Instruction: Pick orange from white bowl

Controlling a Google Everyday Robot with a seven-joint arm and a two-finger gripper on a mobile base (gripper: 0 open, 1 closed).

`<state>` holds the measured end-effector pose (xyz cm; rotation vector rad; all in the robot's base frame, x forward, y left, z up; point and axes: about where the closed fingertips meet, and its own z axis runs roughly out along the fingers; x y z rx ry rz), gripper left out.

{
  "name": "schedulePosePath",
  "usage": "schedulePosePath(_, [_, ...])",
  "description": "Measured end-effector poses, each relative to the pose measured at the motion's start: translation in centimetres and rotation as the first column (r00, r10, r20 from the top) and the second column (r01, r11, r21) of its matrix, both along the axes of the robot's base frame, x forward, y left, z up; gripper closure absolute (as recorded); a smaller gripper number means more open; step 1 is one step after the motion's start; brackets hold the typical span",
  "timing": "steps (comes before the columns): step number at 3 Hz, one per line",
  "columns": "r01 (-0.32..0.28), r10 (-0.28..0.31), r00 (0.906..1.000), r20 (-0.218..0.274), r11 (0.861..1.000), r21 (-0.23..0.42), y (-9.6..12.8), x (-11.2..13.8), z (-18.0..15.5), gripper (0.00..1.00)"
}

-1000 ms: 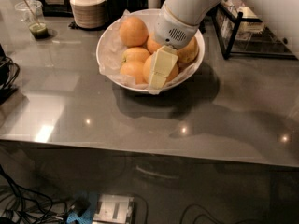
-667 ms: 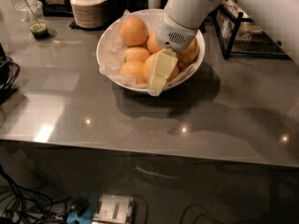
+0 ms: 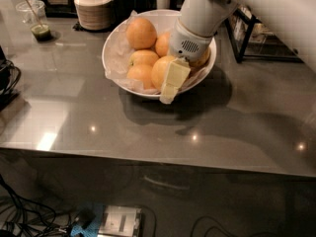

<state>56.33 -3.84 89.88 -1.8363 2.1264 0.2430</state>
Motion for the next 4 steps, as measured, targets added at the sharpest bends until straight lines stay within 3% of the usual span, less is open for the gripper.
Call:
schedulePosePath(3, [0.007,-0.007,1.0,-0.002,1.0,0.002,-0.5,-0.2,0.7,0.88])
schedulePosePath(4, [0.007,-0.007,1.0,-0.002,1.0,0.002,-0.5,-0.2,1.5,1.0])
